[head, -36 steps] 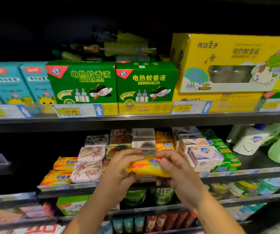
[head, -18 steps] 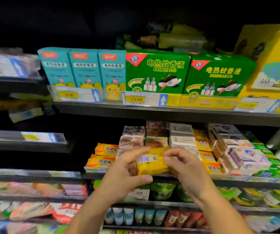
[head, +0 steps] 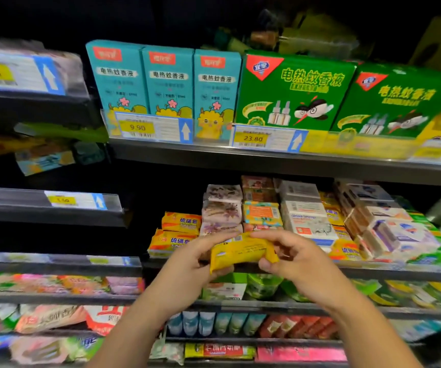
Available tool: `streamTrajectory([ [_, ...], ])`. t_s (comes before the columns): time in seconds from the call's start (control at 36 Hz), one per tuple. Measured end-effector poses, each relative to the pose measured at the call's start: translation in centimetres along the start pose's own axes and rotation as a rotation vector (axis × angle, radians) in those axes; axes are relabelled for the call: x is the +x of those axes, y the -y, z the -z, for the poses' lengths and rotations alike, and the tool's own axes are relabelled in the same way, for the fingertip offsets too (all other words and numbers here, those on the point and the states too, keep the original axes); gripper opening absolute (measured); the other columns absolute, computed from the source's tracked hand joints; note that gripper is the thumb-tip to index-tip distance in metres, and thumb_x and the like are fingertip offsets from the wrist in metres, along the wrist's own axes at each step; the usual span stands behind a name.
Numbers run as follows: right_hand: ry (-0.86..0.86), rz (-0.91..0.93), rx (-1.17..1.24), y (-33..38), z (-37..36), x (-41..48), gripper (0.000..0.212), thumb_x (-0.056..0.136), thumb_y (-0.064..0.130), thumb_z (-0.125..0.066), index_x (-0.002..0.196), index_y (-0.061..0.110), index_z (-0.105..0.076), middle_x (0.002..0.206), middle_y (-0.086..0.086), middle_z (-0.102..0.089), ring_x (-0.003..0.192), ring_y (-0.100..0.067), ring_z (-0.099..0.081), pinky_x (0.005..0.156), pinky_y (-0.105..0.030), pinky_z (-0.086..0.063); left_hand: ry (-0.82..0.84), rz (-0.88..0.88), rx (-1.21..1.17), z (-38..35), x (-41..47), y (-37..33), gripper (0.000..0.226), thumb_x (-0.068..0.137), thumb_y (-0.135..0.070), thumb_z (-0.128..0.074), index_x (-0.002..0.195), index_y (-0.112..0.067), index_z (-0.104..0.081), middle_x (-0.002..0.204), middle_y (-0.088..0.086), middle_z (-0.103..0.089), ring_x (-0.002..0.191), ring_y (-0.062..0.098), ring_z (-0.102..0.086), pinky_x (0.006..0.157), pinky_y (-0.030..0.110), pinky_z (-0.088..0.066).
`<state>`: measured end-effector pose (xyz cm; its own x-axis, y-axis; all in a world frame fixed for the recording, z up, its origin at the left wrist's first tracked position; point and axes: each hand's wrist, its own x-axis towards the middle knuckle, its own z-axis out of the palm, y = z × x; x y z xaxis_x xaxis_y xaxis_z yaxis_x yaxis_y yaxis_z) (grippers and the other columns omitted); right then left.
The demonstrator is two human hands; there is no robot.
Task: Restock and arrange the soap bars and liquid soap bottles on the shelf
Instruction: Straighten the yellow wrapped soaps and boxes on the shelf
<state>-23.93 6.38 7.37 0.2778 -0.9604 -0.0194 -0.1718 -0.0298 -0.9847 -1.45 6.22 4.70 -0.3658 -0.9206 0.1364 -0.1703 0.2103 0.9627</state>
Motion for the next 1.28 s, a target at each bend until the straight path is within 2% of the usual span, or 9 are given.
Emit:
streamTrajectory([
  [0.08, -0.090, 0.030, -0.090, -0.4, -0.3, 0.5, 0.029, 0.077, 0.026, -0.074, 0.104, 0.038, -0.076, 0.121, 0.016, -0.061, 0.115, -0.002, -0.059, 0.088, -0.019, -0.051, -0.068, 0.008, 0.220, -0.2, 0.4, 1.0, 0.039, 0.085, -0.047, -0.068, 0.112, -0.072, -0.054, 0.144, -0.031, -0.025, 0.128, -0.026, -0.020, 0.099, 0.006, -0.036],
  [0.14, -0.119, 0.049, -0.120, -0.5, -0.4, 0.9, 0.024, 0.080, 0.033, -0.072, 0.103, 0.033, -0.077, 0.125, 0.021, -0.058, 0.121, 0.000, -0.054, 0.095, -0.022, -0.049, -0.098, 0.028, 0.196, -0.4, 0.6, 1.2, 0.031, 0.080, -0.068, -0.064, 0.107, -0.077, -0.051, 0.137, -0.033, -0.034, 0.131, -0.015, -0.029, 0.106, 0.023, -0.039],
  [0.39, -0.159, 0.081, 0.095, 0.6, -0.5, 2.8, 0.036, 0.083, 0.023, -0.072, 0.118, 0.022, -0.061, 0.108, 0.000, -0.066, 0.084, -0.019, -0.069, 0.067, -0.028, -0.056, -0.300, 0.046, -0.304, -1.9, 1.7, -1.0, 0.037, 0.084, -0.030, -0.066, 0.119, -0.023, -0.060, 0.110, -0.006, -0.073, 0.105, 0.014, -0.069, 0.086, 0.027, -0.056],
  [0.56, -0.247, 0.105, -0.036, 0.3, 0.1, 4.0, 0.014, 0.088, 0.019, -0.071, 0.086, 0.032, -0.069, 0.103, 0.016, -0.068, 0.087, -0.009, -0.066, 0.070, -0.028, -0.053, -0.338, 0.037, -0.233, -1.8, 2.9, -1.0, 0.038, 0.081, -0.033, -0.069, 0.114, -0.052, -0.067, 0.117, -0.023, -0.066, 0.115, 0.000, -0.061, 0.088, 0.020, -0.052],
  [0.67, -0.077, -0.056, 0.242, 0.6, 1.9, 4.9, 0.016, 0.085, 0.027, -0.072, 0.099, 0.020, -0.077, 0.107, -0.011, -0.073, 0.089, -0.025, -0.070, 0.068, -0.035, -0.058, -0.307, 0.122, -0.290, -1.9, 2.9, -0.7, 0.027, 0.071, -0.032, -0.077, 0.096, -0.042, -0.078, 0.110, -0.013, -0.071, 0.105, 0.007, -0.067, 0.081, 0.020, -0.054],
  [0.86, 0.465, -0.033, 0.341, 0.7, 4.8, 6.2, 0.078, 0.070, -0.011, -0.067, 0.142, 0.016, -0.052, 0.134, -0.028, -0.057, 0.122, -0.052, -0.050, 0.098, -0.059, -0.033, 0.110, 0.233, -0.416, 0.8, 3.1, -0.6, 0.090, 0.069, 0.020, -0.075, 0.139, -0.034, -0.056, 0.139, 0.005, -0.060, 0.121, 0.035, -0.062, 0.104, 0.054, -0.047],
  [1.0, 0.339, -0.048, 0.216, 1.2, 4.0, 7.1, 0.064, 0.063, -0.008, -0.079, 0.118, 0.023, -0.072, 0.110, -0.027, -0.069, 0.093, -0.030, -0.067, 0.076, -0.033, -0.057, -0.135, 0.197, -0.256, 0.2, 3.4, -1.3, 0.063, 0.069, -0.012, -0.088, 0.125, -0.031, -0.065, 0.127, -0.007, -0.066, 0.113, 0.013, -0.066, 0.089, 0.025, -0.053],
  [1.19, 0.140, 0.090, 0.073, 1.3, 2.5, 7.3, 0.051, 0.049, 0.045, -0.095, 0.095, 0.033, -0.079, 0.094, 0.002, -0.073, 0.081, -0.011, -0.064, 0.067, -0.020, -0.052, -0.037, 0.235, -0.258, 0.7, 2.7, -1.4, 0.064, 0.075, -0.012, -0.086, 0.127, -0.034, -0.057, 0.103, -0.001, -0.075, 0.094, 0.018, -0.071, 0.081, 0.030, -0.056],
  [1.28, 0.055, 0.131, 0.052, 1.4, 2.0, 7.2, 0.038, 0.053, 0.043, -0.090, 0.089, 0.034, -0.079, 0.094, 0.003, -0.072, 0.084, -0.005, -0.068, 0.070, -0.018, -0.051, -0.057, 0.242, -0.190, 0.9, 2.2, -1.3, 0.067, 0.075, -0.014, -0.087, 0.128, -0.037, -0.054, 0.100, 0.005, -0.075, 0.093, 0.019, -0.072, 0.079, 0.032, -0.057],
])
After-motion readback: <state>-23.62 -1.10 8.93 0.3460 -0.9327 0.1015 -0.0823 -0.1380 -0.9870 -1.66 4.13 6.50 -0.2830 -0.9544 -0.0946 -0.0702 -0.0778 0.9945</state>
